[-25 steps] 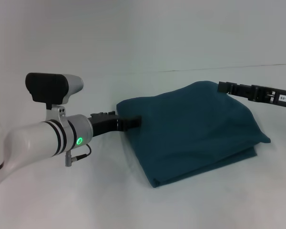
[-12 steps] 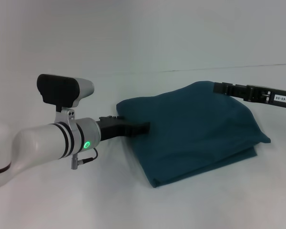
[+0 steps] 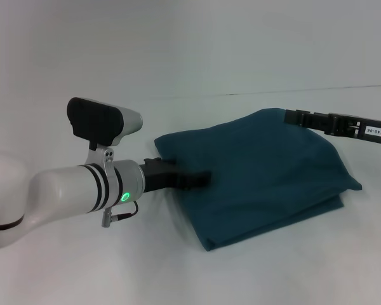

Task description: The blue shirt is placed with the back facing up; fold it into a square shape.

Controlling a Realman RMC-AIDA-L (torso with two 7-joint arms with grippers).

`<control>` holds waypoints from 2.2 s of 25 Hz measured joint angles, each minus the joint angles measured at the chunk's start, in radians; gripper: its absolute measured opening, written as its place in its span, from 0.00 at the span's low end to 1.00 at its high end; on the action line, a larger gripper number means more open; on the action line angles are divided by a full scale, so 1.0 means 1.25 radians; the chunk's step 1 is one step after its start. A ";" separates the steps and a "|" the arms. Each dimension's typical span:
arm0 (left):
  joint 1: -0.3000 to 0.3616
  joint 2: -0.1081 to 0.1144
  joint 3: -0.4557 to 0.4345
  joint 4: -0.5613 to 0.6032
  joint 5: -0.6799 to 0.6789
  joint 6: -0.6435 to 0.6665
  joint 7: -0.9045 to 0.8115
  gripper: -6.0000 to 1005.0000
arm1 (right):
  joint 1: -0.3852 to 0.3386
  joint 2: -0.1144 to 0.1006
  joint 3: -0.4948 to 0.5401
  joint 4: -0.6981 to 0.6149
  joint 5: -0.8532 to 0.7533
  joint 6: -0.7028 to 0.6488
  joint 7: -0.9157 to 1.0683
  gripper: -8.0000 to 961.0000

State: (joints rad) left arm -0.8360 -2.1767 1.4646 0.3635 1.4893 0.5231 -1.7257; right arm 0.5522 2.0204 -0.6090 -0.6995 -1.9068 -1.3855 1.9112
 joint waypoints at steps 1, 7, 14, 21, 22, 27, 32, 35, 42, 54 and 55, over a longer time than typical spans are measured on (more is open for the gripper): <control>0.000 0.000 0.001 0.001 0.000 0.000 0.000 0.90 | 0.000 0.000 0.000 0.000 0.000 0.001 0.000 0.47; -0.001 0.000 0.002 0.003 0.000 -0.013 0.005 0.85 | 0.000 0.001 0.000 0.000 0.000 0.001 0.000 0.47; -0.004 0.000 0.004 0.003 0.006 -0.027 0.004 0.75 | 0.000 0.001 0.000 0.000 0.000 0.002 0.000 0.47; -0.009 0.001 0.003 0.004 0.006 -0.029 0.003 0.50 | 0.000 0.002 0.000 0.000 0.000 0.004 0.000 0.47; -0.010 0.001 0.003 0.004 0.006 -0.029 0.002 0.46 | 0.001 0.002 0.000 0.000 0.000 0.004 0.000 0.47; -0.010 0.002 0.004 0.004 0.006 -0.037 0.003 0.16 | 0.002 0.005 -0.001 0.000 0.000 0.008 -0.001 0.47; -0.010 0.004 0.000 0.004 0.006 -0.048 0.006 0.09 | 0.002 0.008 -0.001 0.000 0.000 0.016 -0.004 0.47; -0.010 0.008 -0.005 0.008 0.006 -0.052 0.007 0.08 | 0.003 0.010 -0.001 0.000 0.000 0.017 -0.004 0.47; -0.006 0.021 -0.023 0.017 0.025 -0.064 0.009 0.08 | -0.002 0.012 0.000 0.010 0.001 0.021 -0.006 0.48; 0.012 0.037 -0.137 0.089 0.153 -0.068 0.009 0.08 | -0.009 0.021 0.002 0.030 0.002 0.041 -0.007 0.48; 0.012 0.038 -0.139 0.093 0.153 -0.070 0.010 0.08 | -0.008 0.021 0.002 0.031 0.003 0.041 -0.007 0.48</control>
State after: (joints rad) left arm -0.8216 -2.1297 1.2908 0.4793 1.6811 0.4354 -1.7134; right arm 0.5423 2.0461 -0.6068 -0.6613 -1.9035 -1.3337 1.9025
